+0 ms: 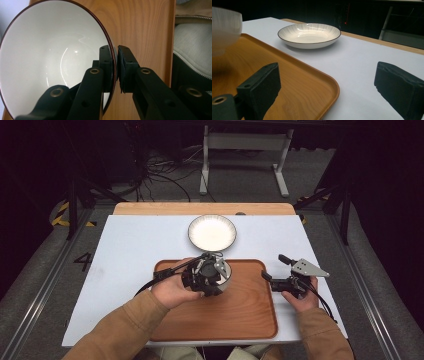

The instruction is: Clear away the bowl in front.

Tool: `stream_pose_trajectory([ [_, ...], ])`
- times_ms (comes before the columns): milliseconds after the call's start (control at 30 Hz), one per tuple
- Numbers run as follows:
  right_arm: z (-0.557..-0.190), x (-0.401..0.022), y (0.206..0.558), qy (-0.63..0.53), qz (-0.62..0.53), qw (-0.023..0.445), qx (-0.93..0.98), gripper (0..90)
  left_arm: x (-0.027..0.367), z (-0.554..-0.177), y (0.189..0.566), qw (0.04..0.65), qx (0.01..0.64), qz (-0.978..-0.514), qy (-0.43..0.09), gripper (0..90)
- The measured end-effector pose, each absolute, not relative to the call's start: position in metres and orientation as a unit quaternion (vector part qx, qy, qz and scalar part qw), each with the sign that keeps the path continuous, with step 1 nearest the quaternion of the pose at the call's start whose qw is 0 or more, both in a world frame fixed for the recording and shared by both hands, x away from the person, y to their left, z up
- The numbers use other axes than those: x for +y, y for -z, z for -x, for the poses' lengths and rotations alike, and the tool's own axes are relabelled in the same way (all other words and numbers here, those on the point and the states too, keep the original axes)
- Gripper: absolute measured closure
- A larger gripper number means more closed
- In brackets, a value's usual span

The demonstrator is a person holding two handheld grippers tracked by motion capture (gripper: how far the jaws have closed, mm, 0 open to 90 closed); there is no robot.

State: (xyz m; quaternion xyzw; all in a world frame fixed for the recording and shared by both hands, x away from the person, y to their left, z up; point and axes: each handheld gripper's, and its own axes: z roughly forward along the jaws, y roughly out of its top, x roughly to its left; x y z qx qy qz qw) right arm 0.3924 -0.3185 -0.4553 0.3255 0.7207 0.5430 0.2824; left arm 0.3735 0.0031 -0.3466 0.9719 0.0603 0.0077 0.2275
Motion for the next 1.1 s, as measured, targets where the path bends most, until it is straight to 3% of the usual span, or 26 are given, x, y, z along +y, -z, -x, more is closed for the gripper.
stream_pose_trajectory([
  [1100,-0.392,-0.318,0.455,-0.542,-0.326,0.283,0.721,7.2,-0.004,-0.367,0.377,0.177,0.045,-0.983,0.013,83.0],
])
